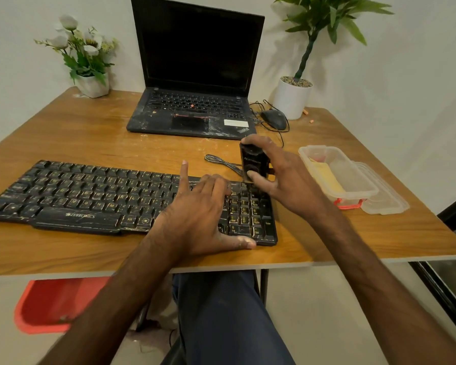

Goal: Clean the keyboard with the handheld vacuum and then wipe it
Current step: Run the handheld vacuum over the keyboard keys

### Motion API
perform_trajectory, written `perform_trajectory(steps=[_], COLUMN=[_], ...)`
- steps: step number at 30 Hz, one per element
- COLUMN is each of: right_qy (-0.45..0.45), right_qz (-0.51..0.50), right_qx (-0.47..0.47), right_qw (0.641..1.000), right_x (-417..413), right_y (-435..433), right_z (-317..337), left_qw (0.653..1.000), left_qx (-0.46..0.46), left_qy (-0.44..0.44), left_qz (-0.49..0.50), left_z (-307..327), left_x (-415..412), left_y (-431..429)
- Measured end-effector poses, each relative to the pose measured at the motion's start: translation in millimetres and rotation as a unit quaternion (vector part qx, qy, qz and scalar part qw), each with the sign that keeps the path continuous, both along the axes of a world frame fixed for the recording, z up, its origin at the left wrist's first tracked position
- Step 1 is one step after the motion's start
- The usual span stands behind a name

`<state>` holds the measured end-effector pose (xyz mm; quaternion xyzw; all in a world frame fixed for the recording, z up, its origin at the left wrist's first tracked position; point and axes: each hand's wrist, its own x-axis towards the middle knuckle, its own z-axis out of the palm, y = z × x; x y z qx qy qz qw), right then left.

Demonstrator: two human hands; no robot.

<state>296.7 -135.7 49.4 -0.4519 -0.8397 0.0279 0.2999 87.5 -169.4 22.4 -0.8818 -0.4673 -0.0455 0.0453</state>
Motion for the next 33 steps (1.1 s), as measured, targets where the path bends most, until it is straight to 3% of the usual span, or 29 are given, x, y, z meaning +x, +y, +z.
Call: perform_trajectory(steps=[3,8,11,14,18,21,27,30,33], right_qy=[0.053,0.028,0.086,0.040,0.076,0.109,0.083,0.104,0.066], right_qz=[0.037,-0.022,0.010,0.022,-0.033,-0.010,-0.054,-0.010,-0.019], right_qx=[-0.026,-0.012,-0.041,-0.039,-0.030,-0.038,-0.016,-0.043,-0.038], right_qw=[0.998,0.999,0.995,0.998,0.996,0.993,0.995,0.994,0.997], right_x=[-5,2,-1,-3,14,14,21,17,16], right_y=[-6,2,-5,-13,-13,-24,-23,-30,-29], right_z=[-2,-2,1,-5,-3,-2,-3,-3,-6], left_qw=[1.000,1.000,1.000,1.000,1.000,1.000,1.000,1.000,1.000], left_qx=[-0.002,-0.004,-0.005,-0.006,-0.015,-0.018,-0.018,-0.026,-0.026], left_qy=[-0.003,0.004,-0.002,0.003,-0.001,-0.003,-0.005,0.002,0.007], left_qz=[0.000,0.001,0.001,0.000,0.003,0.001,0.003,0.005,0.006], left_z=[0,0,0,0,1,0,1,3,4], left_x=[0,0,0,0,1,0,1,1,1], left_y=[0,1,0,0,1,1,1,0,0])
